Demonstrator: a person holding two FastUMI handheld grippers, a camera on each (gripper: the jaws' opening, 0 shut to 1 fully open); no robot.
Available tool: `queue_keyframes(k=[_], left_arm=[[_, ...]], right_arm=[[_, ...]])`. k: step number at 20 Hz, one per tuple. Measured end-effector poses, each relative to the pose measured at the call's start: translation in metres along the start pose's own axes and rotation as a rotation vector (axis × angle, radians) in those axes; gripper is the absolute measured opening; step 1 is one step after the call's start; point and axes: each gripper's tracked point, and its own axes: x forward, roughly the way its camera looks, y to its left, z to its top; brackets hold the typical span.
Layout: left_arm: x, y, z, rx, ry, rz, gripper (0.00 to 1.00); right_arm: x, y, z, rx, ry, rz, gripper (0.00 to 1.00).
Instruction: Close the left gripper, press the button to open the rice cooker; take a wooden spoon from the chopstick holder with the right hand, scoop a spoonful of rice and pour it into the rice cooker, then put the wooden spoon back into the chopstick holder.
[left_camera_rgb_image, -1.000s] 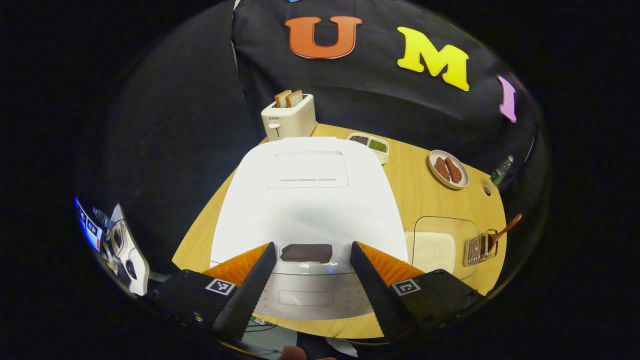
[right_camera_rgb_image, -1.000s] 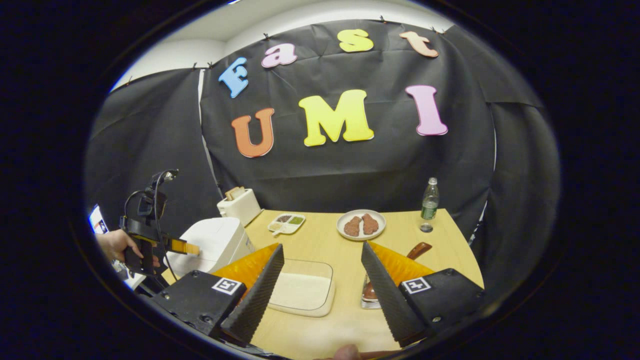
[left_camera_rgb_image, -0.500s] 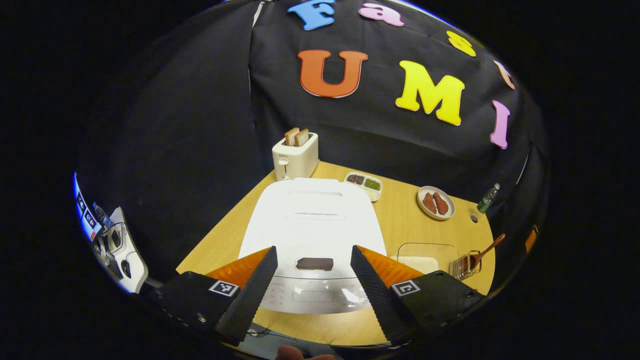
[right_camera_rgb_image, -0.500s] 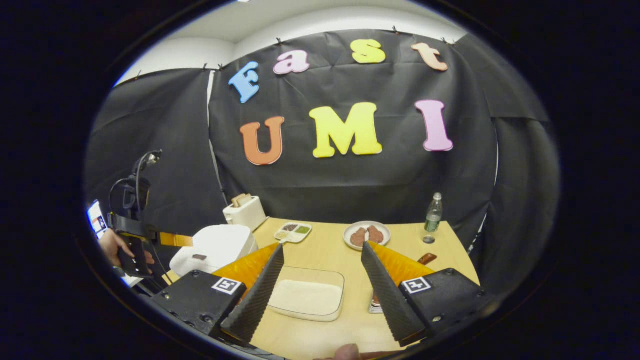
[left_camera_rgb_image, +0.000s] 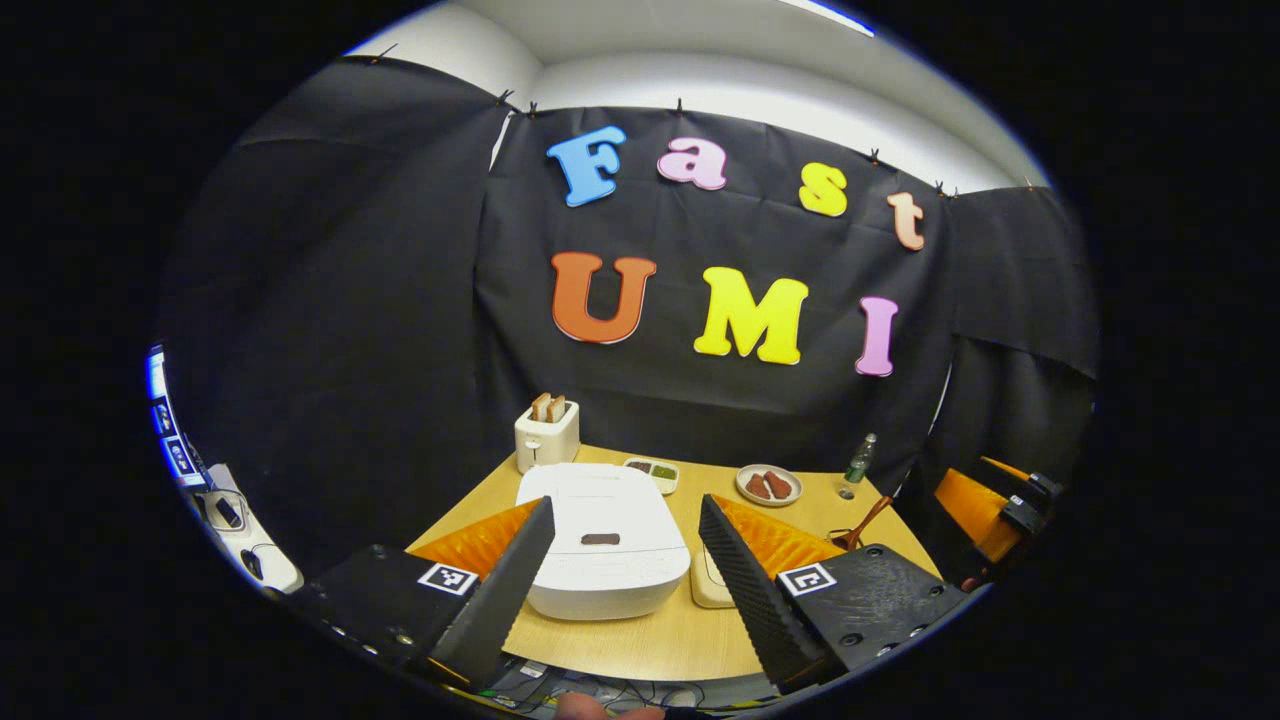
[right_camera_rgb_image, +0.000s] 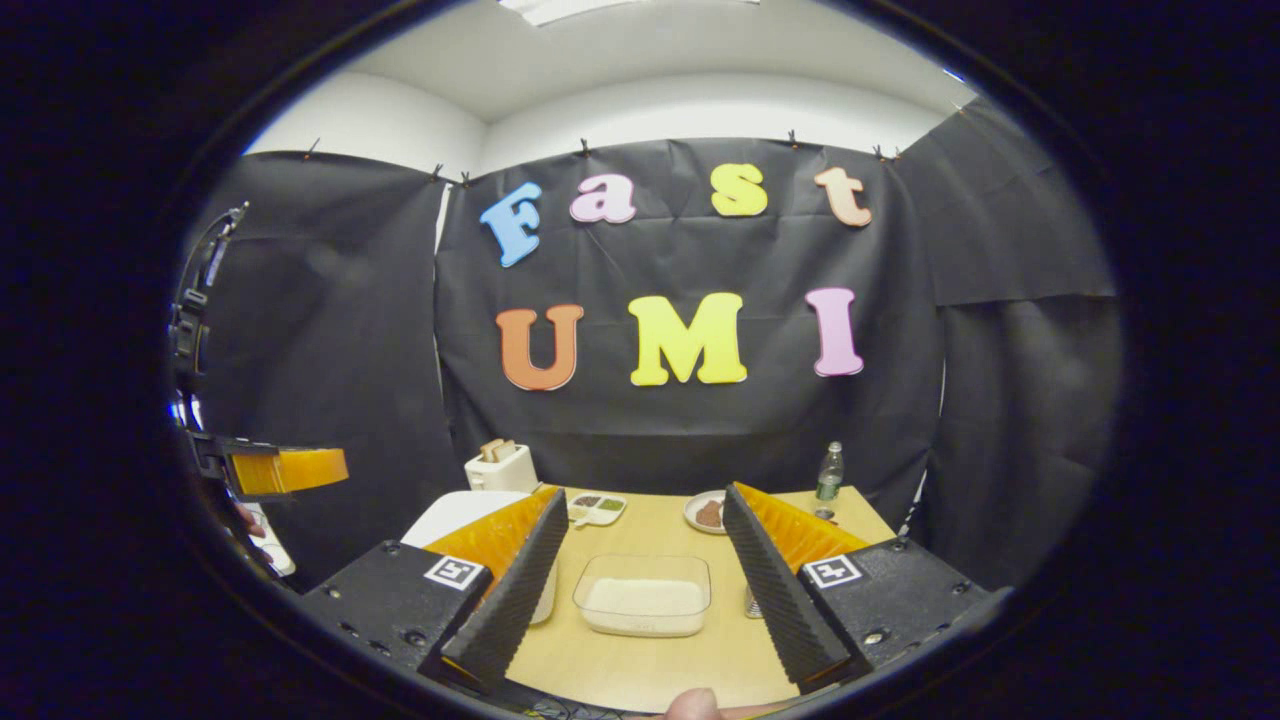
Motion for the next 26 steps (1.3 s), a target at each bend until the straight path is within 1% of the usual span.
queue_keyframes(k=[3,5,10,13,14,15,19,20,23,26], left_arm=[[-0.049,-0.001,0.007,0.003,-0.074,-0.041,0.94],[-0.070,-0.004,0.005,0.011,-0.096,-0.058,0.94],[-0.090,-0.017,-0.006,0.019,-0.121,-0.077,0.94],[-0.099,-0.025,-0.007,0.033,-0.138,-0.086,0.94],[-0.101,-0.027,-0.008,0.039,-0.141,-0.087,0.94],[-0.100,-0.030,-0.012,0.042,-0.139,-0.087,0.94],[-0.101,-0.035,-0.013,0.055,-0.150,-0.082,0.94],[-0.101,-0.037,-0.014,0.055,-0.147,-0.084,0.94],[-0.097,-0.039,-0.014,0.063,-0.146,-0.086,0.94],[-0.098,-0.038,-0.013,0.059,-0.147,-0.086,0.95]], right_arm=[[-0.037,0.012,0.007,-0.031,-0.026,-0.025,1.00],[-0.057,0.019,0.009,-0.036,-0.034,-0.035,0.99],[-0.086,0.025,0.002,-0.048,-0.026,-0.050,0.99],[-0.090,0.024,-0.003,-0.050,-0.021,-0.056,1.00],[-0.091,0.022,-0.004,-0.054,-0.020,-0.058,0.99],[-0.091,0.022,-0.006,-0.055,-0.014,-0.055,1.00],[-0.092,0.021,-0.012,-0.049,-0.008,-0.050,1.00],[-0.093,0.020,-0.014,-0.044,-0.003,-0.049,0.99],[-0.089,0.017,-0.014,-0.040,-0.005,-0.049,1.00],[-0.085,0.016,-0.014,-0.039,-0.001,-0.045,0.99]])
